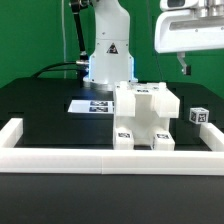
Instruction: Assemble chair
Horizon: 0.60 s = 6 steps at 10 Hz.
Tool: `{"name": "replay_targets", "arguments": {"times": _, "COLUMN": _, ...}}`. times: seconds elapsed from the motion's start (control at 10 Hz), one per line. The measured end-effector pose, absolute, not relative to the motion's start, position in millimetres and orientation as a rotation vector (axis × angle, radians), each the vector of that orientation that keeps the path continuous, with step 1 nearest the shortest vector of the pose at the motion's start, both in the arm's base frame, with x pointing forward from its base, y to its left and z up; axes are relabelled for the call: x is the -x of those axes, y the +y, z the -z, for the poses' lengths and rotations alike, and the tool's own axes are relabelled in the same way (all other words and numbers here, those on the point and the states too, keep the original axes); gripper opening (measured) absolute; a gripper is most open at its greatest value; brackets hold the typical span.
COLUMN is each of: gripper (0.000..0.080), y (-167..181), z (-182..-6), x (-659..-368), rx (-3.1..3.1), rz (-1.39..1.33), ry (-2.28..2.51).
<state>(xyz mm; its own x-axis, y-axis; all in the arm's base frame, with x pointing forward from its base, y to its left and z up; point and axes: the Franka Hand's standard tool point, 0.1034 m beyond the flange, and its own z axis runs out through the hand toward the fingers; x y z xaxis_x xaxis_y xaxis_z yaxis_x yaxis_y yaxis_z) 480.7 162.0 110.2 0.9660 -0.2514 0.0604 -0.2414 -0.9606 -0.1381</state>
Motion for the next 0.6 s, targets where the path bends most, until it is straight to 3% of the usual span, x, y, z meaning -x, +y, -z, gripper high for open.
{"name": "replay_targets", "arguments": {"times": 0.3, "gripper": 0.0649, "y": 161.1, "z": -109.2, "x": -480.3, "rx": 2.989, "rz": 0.109, "ry": 0.371}}
{"name": "replay_targets", "arguments": {"times": 0.6, "gripper": 0.0649, "y": 172.7, "z": -96.1, "x": -465.9, "rx": 3.024, "rz": 0.134, "ry": 0.007}}
